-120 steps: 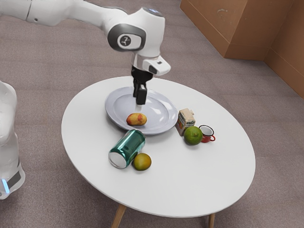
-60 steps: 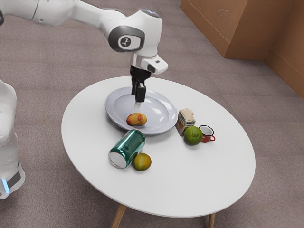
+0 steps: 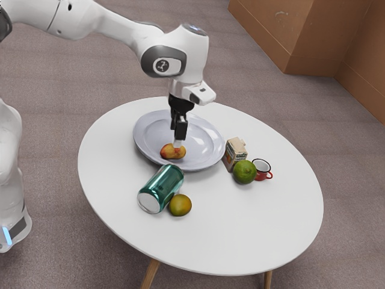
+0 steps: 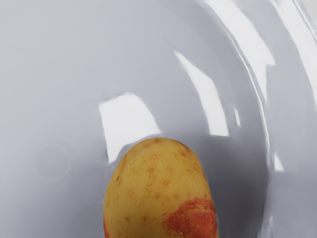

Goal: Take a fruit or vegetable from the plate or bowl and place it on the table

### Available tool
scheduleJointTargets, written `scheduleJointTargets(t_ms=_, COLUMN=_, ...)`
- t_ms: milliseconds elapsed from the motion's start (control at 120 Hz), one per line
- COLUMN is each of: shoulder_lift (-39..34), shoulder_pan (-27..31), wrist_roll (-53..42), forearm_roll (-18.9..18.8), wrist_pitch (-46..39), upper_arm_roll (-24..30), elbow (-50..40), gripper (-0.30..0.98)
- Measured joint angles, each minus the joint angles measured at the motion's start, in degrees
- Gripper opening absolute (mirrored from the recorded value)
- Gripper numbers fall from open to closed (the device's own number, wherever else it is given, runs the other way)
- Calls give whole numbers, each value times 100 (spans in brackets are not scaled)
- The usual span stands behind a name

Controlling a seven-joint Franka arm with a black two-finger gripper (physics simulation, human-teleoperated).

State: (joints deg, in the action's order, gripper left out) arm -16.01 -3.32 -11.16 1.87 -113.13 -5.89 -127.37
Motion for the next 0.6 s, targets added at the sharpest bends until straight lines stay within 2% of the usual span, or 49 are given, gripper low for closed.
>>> scheduleJointTargets(t_ms=600, shoulder_lift=260, shoulder_pan=10, wrist_roll=-25, forearm_roll=39, wrist_pitch=-312, upper_arm_roll=-78, elbow=-202, gripper=69)
